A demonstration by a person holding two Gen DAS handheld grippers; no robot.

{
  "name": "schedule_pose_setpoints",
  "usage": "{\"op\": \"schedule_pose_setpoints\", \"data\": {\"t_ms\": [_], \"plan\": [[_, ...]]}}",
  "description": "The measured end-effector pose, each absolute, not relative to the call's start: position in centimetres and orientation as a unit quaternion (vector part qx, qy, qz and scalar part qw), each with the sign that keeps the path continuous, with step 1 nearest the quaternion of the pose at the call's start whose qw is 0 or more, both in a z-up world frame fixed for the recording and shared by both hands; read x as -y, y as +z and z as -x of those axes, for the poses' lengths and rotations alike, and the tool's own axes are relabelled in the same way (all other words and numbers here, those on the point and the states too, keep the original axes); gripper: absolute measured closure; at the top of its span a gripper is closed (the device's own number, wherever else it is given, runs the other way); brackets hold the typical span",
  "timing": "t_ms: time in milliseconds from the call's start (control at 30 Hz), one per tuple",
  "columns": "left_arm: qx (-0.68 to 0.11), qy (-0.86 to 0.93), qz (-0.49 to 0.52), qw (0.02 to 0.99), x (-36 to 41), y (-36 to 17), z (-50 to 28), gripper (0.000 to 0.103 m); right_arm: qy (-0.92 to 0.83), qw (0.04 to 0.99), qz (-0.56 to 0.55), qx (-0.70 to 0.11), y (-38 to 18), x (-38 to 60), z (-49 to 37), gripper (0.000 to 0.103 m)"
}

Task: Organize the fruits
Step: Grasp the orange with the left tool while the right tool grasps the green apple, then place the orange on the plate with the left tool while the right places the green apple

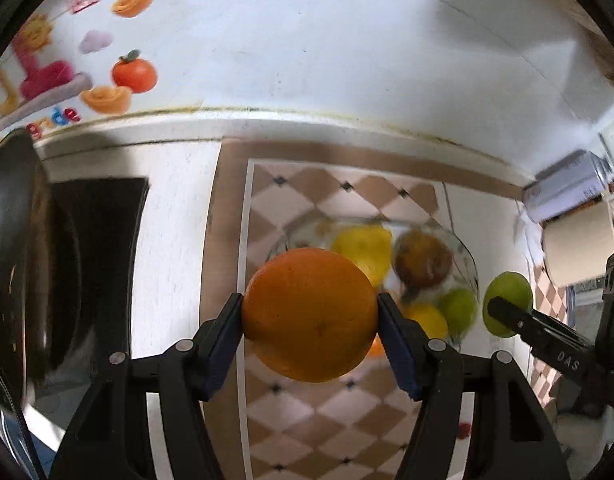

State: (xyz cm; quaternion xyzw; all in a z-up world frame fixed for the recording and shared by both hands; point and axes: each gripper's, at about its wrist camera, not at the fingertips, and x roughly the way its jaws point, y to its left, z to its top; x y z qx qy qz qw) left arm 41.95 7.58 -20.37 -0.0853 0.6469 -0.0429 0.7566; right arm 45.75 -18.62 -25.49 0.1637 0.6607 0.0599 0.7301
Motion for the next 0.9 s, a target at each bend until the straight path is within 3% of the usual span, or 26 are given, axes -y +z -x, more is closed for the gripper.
{"op": "schedule_pose_setpoints", "data": {"t_ms": [233,433,467,533,567,633,667,900], "plan": [[-0.700,-0.028,0.063,0.711,-7.8,-26.4,-46.9,0.040,0.039,0.716,-0.145,-0.682,-28.9,19.6,-49.0,0.043],[-0.722,-0.029,0.067,0.688,-7.5,-28.5,-47.8,0.039,0.037,0.696,-0.154,-0.701,-30.5,19.4,-49.4,0.042],[-0.725,-0.025,0.065,0.685,-7.5,-28.6,-47.8,0.039,0.037,0.691,-0.160,-0.704,-30.8,19.6,-49.4,0.040],[-0.730,-0.027,0.071,0.679,-7.4,-28.9,-47.8,0.039,0.037,0.687,-0.165,-0.706,-30.9,19.7,-49.4,0.017],[-0.732,-0.028,0.073,0.677,-7.4,-29.2,-47.8,0.039,0.035,0.687,-0.161,-0.708,-30.8,19.6,-49.5,0.017],[-0.737,-0.027,0.080,0.671,-7.6,-29.6,-47.7,0.029,0.035,0.687,-0.162,-0.708,-30.5,19.7,-49.5,0.017],[-0.736,-0.027,0.083,0.671,-7.7,-29.6,-47.7,0.014,0.035,0.687,-0.160,-0.708,-30.3,19.7,-49.4,0.017],[-0.713,-0.020,0.088,0.695,-8.3,-27.0,-47.3,0.011,0.016,0.707,-0.108,-0.699,-28.0,19.3,-48.3,0.009]]}}
